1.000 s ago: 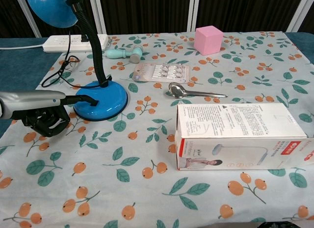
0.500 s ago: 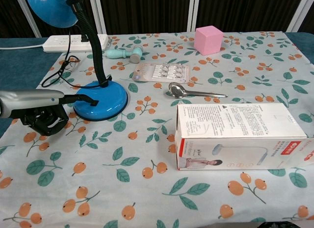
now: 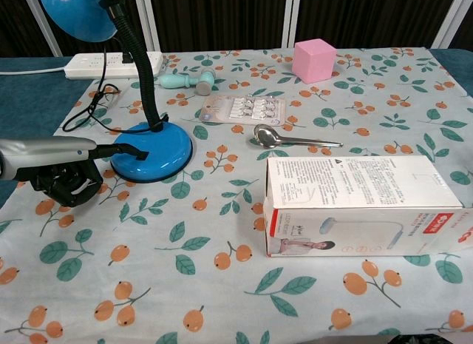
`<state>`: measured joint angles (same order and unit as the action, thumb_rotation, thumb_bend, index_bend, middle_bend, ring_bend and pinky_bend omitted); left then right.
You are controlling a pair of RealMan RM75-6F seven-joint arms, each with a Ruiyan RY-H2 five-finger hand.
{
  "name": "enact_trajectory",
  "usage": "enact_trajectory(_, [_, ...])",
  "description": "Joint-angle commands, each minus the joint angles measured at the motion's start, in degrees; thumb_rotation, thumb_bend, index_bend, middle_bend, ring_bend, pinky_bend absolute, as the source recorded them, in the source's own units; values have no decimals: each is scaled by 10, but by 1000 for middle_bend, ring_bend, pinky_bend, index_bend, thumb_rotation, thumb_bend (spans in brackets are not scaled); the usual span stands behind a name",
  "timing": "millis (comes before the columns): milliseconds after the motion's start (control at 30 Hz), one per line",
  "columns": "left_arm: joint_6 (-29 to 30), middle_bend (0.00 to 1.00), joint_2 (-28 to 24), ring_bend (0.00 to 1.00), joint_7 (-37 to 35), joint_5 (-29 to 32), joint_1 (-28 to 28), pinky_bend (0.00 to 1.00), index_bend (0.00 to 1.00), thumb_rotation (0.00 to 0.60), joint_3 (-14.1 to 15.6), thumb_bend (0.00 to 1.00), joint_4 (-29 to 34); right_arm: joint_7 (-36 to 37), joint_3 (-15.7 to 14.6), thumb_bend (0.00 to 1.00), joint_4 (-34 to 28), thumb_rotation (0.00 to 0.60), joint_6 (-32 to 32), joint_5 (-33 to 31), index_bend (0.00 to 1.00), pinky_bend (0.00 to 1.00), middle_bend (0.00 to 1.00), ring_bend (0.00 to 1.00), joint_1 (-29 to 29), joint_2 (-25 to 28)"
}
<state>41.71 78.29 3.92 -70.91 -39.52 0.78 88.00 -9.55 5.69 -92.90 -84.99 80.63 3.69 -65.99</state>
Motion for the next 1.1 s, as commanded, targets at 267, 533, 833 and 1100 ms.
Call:
enact_trajectory(267, [2, 693, 2, 732, 5, -1, 2, 772, 58, 600, 3, 638, -2, -1, 0, 112, 1, 600, -1, 1, 0, 213, 18, 98, 0, -1])
enact_trajectory(533, [1, 691, 4, 732, 12, 3, 2, 772, 111, 600, 5, 638, -4, 0, 1, 113, 1, 600, -1, 1, 0, 213, 18, 98, 0, -1])
enact_trajectory(833, [8, 666, 1, 709, 22, 1, 3, 749, 93, 600, 5, 612, 2, 0, 1, 112, 1, 600, -1, 1, 0, 213, 18, 98, 0, -1])
enact_trajectory(1100, [112, 364, -39, 345, 40, -41, 25, 376, 35, 600, -21, 508, 60, 1, 1, 113, 2, 600, 0, 0, 0, 213, 18, 98, 1, -2])
